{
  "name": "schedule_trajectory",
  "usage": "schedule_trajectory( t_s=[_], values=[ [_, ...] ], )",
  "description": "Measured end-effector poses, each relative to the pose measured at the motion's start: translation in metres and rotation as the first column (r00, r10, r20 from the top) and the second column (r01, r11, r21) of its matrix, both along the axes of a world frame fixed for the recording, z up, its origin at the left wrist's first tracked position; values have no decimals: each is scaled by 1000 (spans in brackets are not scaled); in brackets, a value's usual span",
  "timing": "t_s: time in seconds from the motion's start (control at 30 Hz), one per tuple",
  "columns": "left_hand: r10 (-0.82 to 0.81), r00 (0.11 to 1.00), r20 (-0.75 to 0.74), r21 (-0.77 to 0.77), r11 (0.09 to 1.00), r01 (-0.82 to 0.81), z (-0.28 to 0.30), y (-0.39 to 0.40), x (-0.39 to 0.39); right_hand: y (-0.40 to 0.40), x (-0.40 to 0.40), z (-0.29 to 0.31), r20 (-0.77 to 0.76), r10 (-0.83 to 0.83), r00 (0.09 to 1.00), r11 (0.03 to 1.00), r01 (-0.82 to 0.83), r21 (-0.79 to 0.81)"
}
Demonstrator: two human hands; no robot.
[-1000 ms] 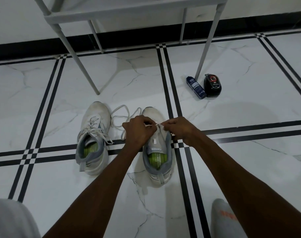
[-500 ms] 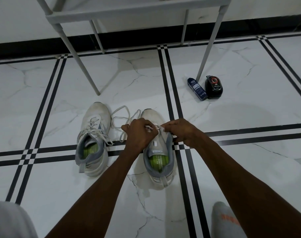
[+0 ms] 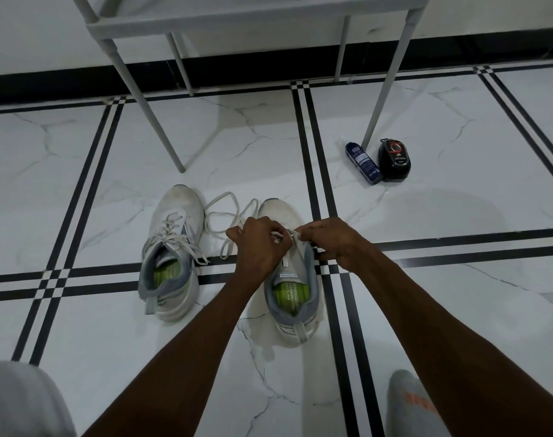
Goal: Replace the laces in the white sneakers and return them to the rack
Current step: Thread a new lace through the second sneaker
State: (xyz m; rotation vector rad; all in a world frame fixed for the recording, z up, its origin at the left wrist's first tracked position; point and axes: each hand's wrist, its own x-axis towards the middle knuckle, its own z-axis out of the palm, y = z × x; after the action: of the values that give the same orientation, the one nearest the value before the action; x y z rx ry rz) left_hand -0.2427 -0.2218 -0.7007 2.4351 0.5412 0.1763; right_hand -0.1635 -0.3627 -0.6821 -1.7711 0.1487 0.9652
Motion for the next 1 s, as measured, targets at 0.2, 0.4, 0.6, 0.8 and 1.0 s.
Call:
schedule_trajectory(
  t_s=[0.2,0.4,0.6,0.8,1.0],
  values=[
    [23,1000,-3,-17,1000,-23,-6,-1,0,-1,-7,-6,-46,-106,993,984,111,137],
    [152,987,53,136,978,-158,8,-18,-10,9,-4,-11,102,-91,991,995,87,47],
    [177,975,-132,-46,982,-185,5,-15,-16,1,8,2,75,-28,997,993,19,119],
    [164,984,-74,4,986,-164,8,-15,-20,-48,74,31,725,-613,314,672,690,268],
    [128,989,-68,25,992,-127,9,-16,-16,-1,16,-16,682,361,636,930,-189,-316]
  ],
)
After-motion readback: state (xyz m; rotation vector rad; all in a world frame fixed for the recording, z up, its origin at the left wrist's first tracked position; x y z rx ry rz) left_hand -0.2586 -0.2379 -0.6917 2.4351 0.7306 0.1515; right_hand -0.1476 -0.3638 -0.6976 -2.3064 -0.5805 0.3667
